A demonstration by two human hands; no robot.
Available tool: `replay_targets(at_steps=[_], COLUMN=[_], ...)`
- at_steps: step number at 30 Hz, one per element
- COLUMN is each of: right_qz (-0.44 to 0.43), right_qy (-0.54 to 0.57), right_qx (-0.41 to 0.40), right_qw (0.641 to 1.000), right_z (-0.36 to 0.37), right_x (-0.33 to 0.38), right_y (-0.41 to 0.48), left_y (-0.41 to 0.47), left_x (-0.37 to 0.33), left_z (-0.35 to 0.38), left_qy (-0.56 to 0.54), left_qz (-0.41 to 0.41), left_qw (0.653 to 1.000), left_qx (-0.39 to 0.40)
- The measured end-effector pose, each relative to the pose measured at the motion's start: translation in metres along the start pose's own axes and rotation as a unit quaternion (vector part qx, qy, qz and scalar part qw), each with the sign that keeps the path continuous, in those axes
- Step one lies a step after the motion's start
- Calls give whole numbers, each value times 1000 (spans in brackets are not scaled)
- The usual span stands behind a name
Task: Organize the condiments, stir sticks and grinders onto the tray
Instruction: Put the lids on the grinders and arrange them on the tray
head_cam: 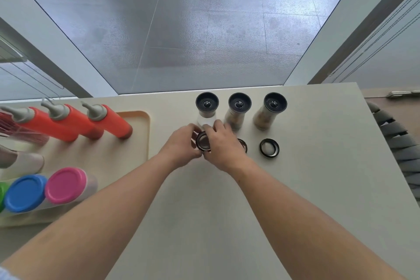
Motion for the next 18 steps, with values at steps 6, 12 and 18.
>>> replay_targets(at_steps=[6,12,18], right_qz=[-12,-32,-62], right_qy=[71,111,228], right_qx=[-40,-105,-196], right_qw=[997,988,952], right_z=[-31,-63,-93], right_x=[14,21,18], right_y=[-10,-18,-18], left_y=[-21,-33,-24], left_x=[-23,-39,-40], left_z=[-27,-52,-65], left_qy=[-35,-70,-84], left_qz=[33,57,45], left_qw=[998,993,986], left_qx=[-41,-78,-138])
Point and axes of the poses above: each hand's wrist, its own y-axis towards the middle knuckle, its own z-axis out of the palm, x = y × z, the point moved 4 cm from there along y, towards the middle knuckle, and after that the axes turned 13 degrees about x, right-handed, at the moved point
